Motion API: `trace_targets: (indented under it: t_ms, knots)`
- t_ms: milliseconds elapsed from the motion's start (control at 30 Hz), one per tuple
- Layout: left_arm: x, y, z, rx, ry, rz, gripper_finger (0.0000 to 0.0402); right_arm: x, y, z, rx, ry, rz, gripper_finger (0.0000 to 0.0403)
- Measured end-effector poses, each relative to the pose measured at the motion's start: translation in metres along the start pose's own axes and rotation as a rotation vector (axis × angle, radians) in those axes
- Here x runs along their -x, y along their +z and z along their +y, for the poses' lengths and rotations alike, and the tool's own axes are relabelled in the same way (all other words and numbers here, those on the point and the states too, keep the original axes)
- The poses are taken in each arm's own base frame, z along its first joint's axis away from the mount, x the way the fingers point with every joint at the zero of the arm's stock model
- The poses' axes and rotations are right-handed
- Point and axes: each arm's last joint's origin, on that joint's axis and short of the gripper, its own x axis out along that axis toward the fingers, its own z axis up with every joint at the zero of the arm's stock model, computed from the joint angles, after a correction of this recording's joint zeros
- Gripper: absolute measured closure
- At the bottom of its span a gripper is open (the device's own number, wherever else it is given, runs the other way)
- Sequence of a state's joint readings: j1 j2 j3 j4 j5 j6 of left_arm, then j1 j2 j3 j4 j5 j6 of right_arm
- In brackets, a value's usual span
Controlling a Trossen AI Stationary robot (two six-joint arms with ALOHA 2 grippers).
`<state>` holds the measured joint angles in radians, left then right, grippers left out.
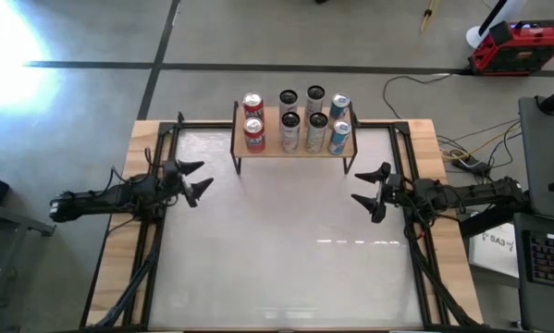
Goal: Place canned beverage on shelf
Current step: Return to Home Position
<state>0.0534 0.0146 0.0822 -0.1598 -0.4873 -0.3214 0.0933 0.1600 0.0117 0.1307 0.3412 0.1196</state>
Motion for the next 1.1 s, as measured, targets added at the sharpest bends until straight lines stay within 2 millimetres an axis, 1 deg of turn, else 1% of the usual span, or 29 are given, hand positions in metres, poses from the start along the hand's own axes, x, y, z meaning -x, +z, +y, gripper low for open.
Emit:
trace_targets:
  t_ms: [567,700,1100]
  knots:
    - [-0.0004,-0.0002,-0.0001,0.000,0.001,0.004,0.0031,0.0000,0.0000,0.0000,0.000,0.000,0.000,0.0069]
    - [-0.0004,-0.0002,-0.0001,0.000,0.002,0.003,0.0031,0.0019,0.0023,-0.0005,-0.009,0.003,-0.027,0.0069]
    - [-0.0003,0.0003,-0.0002,0.001,0.001,0.001,0.0031,0.0051,0.0027,-0.0081,-0.012,-0.056,-0.040,0.0069]
